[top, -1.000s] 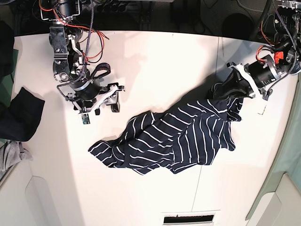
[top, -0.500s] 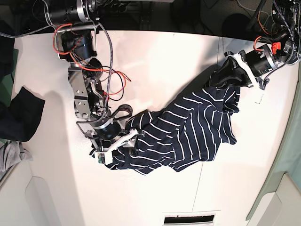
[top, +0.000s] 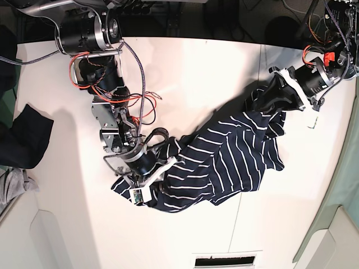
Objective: Layout the t-shirt on the table in an organized manner, then fold the t-shirt properly
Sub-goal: 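Lower the shirt and drag it flat, then release both grippers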
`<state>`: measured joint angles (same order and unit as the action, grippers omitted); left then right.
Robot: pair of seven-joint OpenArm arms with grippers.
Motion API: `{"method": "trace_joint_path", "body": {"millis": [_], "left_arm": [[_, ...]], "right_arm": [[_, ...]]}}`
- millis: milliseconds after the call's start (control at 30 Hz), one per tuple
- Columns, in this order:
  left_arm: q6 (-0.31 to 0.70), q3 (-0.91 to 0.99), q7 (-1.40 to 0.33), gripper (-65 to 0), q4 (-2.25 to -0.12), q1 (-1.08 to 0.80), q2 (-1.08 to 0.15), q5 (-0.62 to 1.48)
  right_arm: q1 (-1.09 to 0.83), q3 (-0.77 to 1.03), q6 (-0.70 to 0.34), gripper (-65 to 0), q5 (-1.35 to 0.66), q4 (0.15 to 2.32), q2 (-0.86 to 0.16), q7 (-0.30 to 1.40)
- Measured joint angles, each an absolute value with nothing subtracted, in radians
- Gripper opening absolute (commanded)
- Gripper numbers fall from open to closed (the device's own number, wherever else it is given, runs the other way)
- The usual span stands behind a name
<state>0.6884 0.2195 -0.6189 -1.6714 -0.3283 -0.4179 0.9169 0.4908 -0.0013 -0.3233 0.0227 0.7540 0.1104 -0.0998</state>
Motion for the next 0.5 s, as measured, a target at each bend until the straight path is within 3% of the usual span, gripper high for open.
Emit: {"method": "trace_joint_path", "body": {"millis": [133,267,500], "left_arm": [[0.688,0.249,-0.582,-65.0,-1.672,-0.253,-0.421,0.841],[0.688,0.262,-0.616,-65.0,-1.684,-0.207,-0.461,0.844],[0.690,0.261,-0.771,-65.0,-1.772,-0.280,-0.538,1.012]], "right_arm": [[0.479,-0.002,-0.453,-65.0,0.062,0.944,0.100,-0.073],[0.383,-0.004,-0.533,-65.0,0.046,1.212,0.054,-0.033],[0.026,0.037,-0.525,-65.0,-0.018,1.617,-0.141,0.000]]}}
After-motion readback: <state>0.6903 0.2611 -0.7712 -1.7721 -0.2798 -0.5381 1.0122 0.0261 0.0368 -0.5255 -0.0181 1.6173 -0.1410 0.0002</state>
